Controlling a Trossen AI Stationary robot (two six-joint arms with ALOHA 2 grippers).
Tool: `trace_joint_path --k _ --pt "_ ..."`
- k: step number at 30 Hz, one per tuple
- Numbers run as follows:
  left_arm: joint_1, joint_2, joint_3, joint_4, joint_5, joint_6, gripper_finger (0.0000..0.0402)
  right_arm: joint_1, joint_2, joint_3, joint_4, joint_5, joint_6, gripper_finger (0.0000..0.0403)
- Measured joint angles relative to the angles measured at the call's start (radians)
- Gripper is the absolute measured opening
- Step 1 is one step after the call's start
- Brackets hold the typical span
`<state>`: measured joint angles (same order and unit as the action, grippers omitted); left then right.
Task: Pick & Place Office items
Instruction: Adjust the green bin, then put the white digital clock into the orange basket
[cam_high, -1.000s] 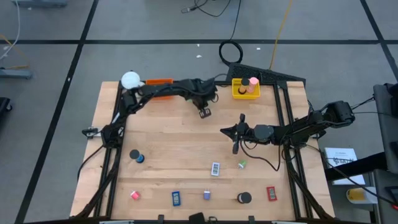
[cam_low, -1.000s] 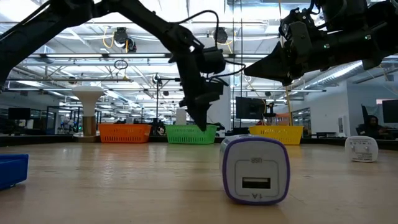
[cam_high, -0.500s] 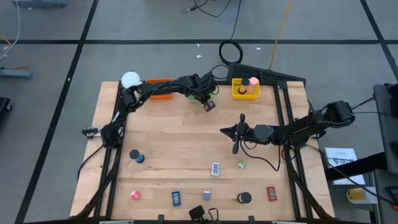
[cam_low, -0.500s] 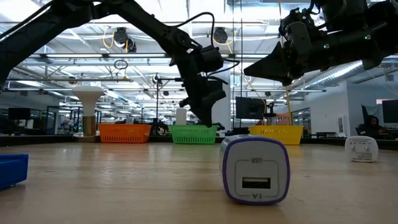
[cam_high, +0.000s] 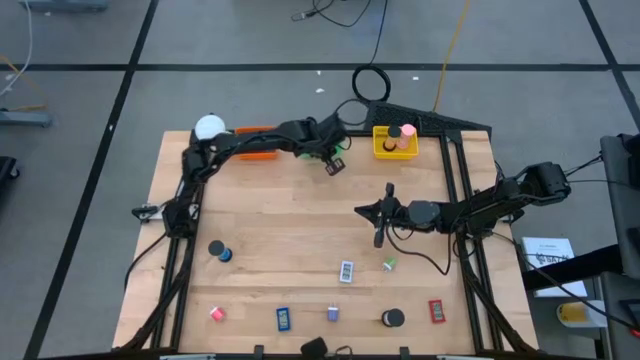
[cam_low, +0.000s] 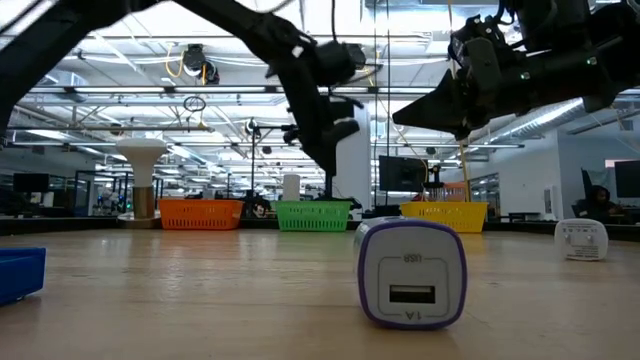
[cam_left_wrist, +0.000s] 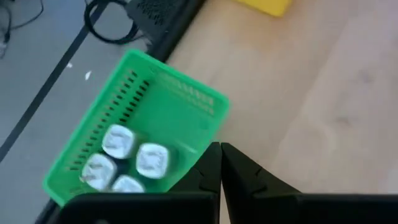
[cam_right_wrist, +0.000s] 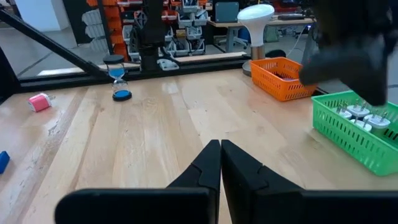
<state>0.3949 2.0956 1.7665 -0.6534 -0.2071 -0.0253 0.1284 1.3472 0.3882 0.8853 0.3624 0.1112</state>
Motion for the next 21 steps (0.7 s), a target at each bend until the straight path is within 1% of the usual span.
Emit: trace_joint_path --k 2,4,8,13,17,19,21 --pt "-0.027 -0.055 -0.097 0.078 0.0 -0.004 0.001 0.007 0.0 0.0 -0.009 0.002 0.0 0.0004" --pt "-0.062 -0.123 -0.23 0.194 0.004 -0.016 0.0009 0.015 0.0 0.0 -0.008 0.002 0.0 0.0004" --pt "-0.128 -0.296 -0.531 0.521 0.008 -0.059 0.0003 0.031 0.0 0.0 -0.008 0.002 0.0 0.0004" --pt "-0.209 -0.479 -0.88 0.898 -0.037 -0.123 0.0018 0.039 0.0 0.0 -0.008 0.001 0.0 0.0004" --pt "-0.26 -0.583 -1.075 1.108 -0.076 -0.141 0.002 0.039 0.0 0.0 -0.008 -0.002 0.011 0.0004" --pt "-0.278 -0.613 -1.158 1.185 -0.093 -0.142 0.0021 0.041 0.0 0.0 -0.007 -0.007 0.032 0.0004" --pt "-0.292 -0.633 -1.234 1.306 -0.1 -0.142 0.0021 0.043 0.0 0.0 -0.007 -0.031 0.04 0.0004"
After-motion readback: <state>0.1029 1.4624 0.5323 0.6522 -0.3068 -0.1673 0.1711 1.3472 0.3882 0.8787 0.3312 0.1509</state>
